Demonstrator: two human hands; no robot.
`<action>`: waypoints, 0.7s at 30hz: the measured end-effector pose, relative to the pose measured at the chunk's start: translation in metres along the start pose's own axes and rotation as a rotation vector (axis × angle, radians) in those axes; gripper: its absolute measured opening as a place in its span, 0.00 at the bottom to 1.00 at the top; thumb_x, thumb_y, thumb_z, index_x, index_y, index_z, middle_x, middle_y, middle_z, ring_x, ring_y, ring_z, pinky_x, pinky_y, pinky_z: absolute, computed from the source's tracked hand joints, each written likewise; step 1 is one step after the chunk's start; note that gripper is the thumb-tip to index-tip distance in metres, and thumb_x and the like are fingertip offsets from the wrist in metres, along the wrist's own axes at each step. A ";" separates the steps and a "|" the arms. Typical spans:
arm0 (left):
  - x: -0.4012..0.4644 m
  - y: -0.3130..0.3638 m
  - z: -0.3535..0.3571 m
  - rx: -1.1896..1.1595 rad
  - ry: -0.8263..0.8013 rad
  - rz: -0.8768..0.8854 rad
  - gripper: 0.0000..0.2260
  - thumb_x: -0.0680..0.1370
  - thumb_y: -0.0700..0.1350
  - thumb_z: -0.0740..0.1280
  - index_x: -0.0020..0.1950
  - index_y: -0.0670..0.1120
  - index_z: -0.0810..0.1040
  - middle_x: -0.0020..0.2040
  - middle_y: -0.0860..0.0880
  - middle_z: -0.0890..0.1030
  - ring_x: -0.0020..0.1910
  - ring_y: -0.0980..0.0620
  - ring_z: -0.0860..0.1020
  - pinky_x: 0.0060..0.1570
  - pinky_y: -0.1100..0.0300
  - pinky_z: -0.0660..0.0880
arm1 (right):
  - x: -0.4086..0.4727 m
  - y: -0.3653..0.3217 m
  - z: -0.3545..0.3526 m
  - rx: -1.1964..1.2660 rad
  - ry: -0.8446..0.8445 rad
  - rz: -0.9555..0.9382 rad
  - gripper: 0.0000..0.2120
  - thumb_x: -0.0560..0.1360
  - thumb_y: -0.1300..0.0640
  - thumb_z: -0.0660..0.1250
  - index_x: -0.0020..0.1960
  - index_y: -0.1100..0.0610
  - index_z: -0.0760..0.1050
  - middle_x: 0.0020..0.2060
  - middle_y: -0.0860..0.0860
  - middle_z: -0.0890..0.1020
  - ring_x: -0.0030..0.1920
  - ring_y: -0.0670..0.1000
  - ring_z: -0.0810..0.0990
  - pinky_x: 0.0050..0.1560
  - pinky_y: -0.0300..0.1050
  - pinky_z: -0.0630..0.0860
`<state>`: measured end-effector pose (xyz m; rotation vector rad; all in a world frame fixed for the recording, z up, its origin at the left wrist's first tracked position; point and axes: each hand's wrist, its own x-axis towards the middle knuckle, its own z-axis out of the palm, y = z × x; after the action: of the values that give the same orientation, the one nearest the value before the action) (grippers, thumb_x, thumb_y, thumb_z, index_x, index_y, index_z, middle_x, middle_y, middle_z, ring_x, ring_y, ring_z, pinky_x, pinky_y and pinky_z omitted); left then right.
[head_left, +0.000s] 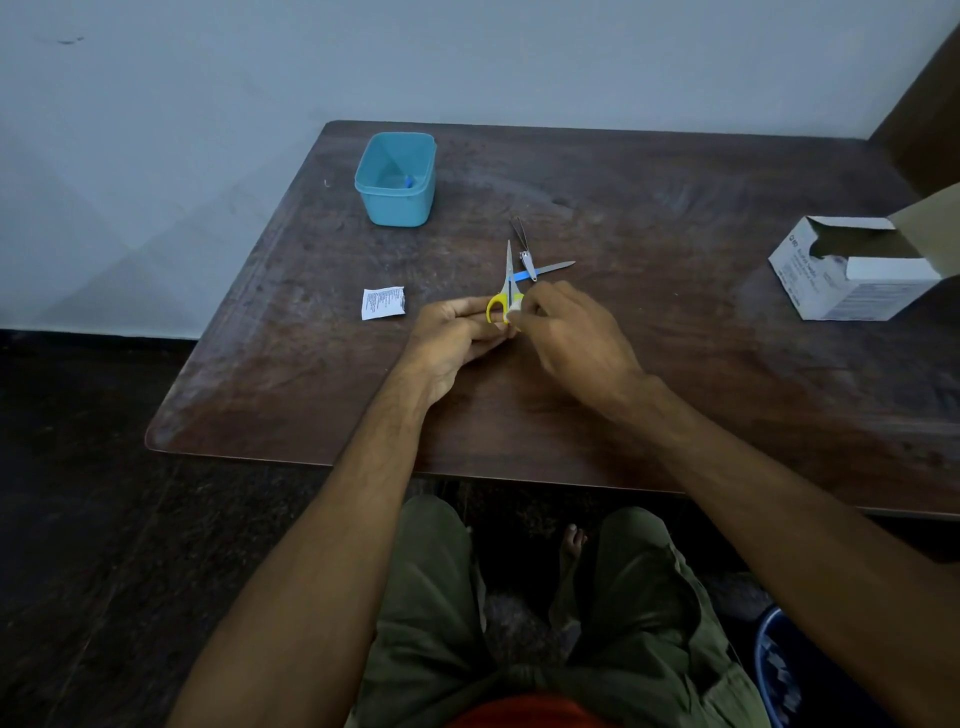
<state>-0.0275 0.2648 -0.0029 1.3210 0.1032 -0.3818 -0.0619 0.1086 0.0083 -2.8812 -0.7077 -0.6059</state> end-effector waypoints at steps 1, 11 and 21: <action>0.000 0.000 0.000 0.008 -0.002 -0.004 0.12 0.74 0.27 0.66 0.53 0.39 0.80 0.45 0.45 0.84 0.42 0.53 0.84 0.43 0.65 0.79 | -0.005 -0.001 0.000 0.002 0.003 -0.025 0.11 0.73 0.63 0.61 0.51 0.60 0.80 0.43 0.56 0.78 0.42 0.59 0.76 0.37 0.49 0.71; 0.000 0.003 0.001 -0.025 0.036 -0.031 0.12 0.74 0.28 0.66 0.56 0.34 0.79 0.44 0.42 0.84 0.41 0.51 0.83 0.45 0.63 0.80 | 0.006 0.009 -0.003 -0.029 0.072 0.126 0.08 0.70 0.67 0.68 0.49 0.61 0.80 0.45 0.57 0.80 0.44 0.60 0.77 0.39 0.48 0.71; 0.000 0.003 0.001 -0.029 0.036 -0.040 0.10 0.74 0.28 0.67 0.51 0.37 0.81 0.44 0.43 0.85 0.42 0.51 0.84 0.44 0.64 0.80 | -0.005 0.007 0.002 0.013 0.105 0.136 0.08 0.74 0.65 0.66 0.51 0.61 0.80 0.43 0.57 0.79 0.41 0.59 0.76 0.35 0.49 0.72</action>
<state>-0.0263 0.2641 0.0003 1.2986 0.1652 -0.3895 -0.0618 0.1005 0.0048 -2.8314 -0.4949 -0.7237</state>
